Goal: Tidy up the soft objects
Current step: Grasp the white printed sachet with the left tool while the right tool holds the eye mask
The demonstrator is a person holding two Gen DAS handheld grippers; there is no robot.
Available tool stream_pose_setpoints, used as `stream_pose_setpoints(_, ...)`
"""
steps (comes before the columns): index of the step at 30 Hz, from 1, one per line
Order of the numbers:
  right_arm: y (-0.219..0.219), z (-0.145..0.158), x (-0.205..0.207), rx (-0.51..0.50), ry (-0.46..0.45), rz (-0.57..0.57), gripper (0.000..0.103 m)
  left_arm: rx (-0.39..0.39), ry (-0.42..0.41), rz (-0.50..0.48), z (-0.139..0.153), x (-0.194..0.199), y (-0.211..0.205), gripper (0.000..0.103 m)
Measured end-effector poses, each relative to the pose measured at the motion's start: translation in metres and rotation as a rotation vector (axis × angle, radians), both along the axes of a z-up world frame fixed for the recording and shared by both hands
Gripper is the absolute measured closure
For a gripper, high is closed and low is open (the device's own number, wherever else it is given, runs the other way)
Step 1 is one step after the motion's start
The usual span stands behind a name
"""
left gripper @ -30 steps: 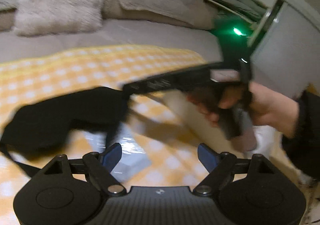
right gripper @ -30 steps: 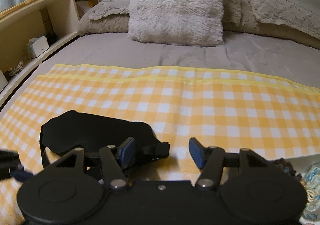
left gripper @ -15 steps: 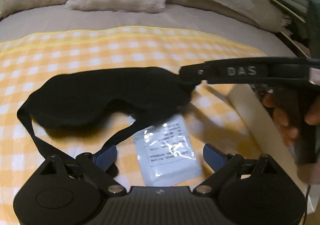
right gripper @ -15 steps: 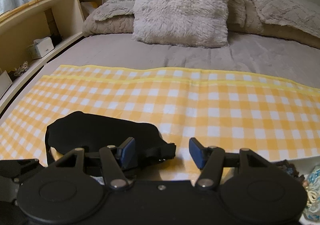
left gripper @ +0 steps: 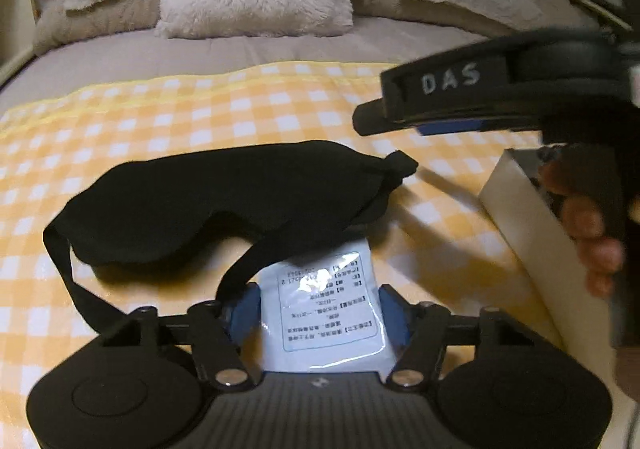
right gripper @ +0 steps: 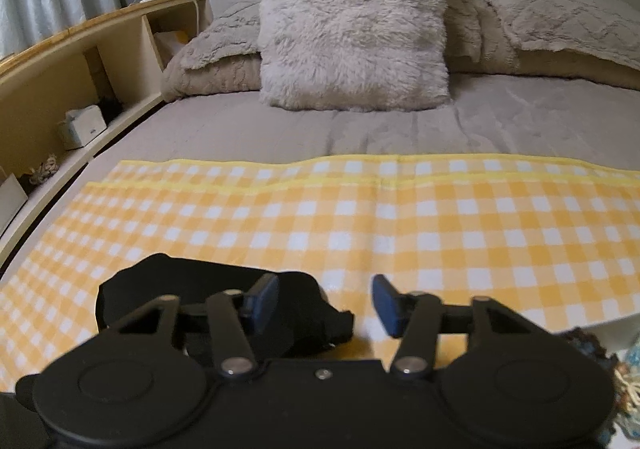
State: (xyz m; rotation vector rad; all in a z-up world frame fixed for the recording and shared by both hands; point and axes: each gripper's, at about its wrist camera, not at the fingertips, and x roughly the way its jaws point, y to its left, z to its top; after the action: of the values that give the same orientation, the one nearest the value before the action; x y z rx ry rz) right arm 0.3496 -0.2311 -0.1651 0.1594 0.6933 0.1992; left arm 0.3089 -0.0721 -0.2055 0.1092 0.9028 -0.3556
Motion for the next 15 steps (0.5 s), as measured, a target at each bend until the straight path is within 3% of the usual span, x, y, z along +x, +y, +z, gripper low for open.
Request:
stream_pose_setpoints(7,0.015,-0.017,0.016,-0.007,0.016,-0.014,0.055,-0.017,0.032,-0.123,0.005,-0.013,0.026,0.046)
stream_pose_setpoints(9,0.026,-0.026,0.019,-0.076,0.074,0.021,0.057,-0.021,0.049,-0.149,0.006,-0.018,0.033,0.047)
stream_pose_setpoints(11,0.034,-0.030,0.014,-0.135,0.071,0.053,0.058,-0.024,0.065,-0.164,0.009,-0.024,0.040,0.049)
stream_pose_setpoints(15,0.046,-0.025,0.005,-0.196,0.138,0.151,0.059,-0.015,0.085,-0.169,0.013,-0.037,0.056,0.051)
